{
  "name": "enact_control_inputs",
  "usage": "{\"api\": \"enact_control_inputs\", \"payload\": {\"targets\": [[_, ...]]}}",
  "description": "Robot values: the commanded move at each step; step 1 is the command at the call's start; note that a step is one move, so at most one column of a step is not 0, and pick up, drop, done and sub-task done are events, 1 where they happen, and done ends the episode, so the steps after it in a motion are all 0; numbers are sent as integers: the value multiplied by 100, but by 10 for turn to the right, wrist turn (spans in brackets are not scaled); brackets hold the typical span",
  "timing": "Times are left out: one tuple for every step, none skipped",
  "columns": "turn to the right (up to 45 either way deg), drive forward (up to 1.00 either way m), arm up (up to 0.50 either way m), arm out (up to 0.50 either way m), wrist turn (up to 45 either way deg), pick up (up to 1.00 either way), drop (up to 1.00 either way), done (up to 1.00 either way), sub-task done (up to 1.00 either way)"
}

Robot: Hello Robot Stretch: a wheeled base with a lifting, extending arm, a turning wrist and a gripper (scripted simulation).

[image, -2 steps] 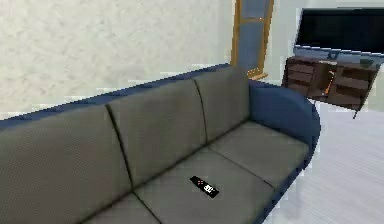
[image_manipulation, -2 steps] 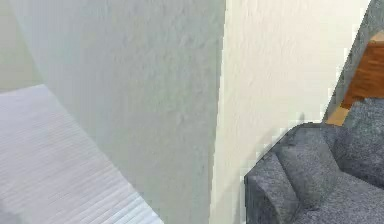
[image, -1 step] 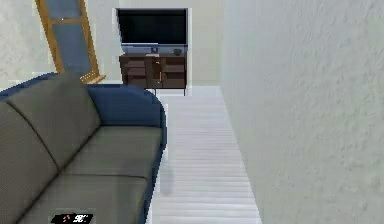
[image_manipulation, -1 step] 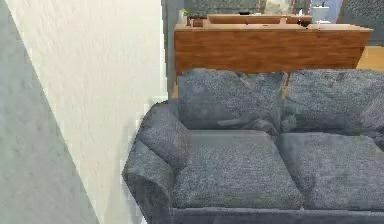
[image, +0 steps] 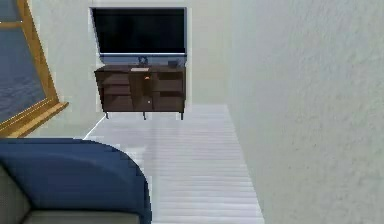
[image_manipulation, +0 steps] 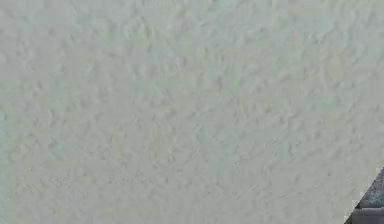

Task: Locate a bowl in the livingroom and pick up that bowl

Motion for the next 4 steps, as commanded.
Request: {"api": "enact_control_inputs", "payload": {"targets": [[0,100,0,0,0,0,0,0,0],[30,0,0,0,0,0,0,0,0],[0,100,0,0,0,0,0,0,0],[150,0,0,0,0,0,0,0,0]]}}
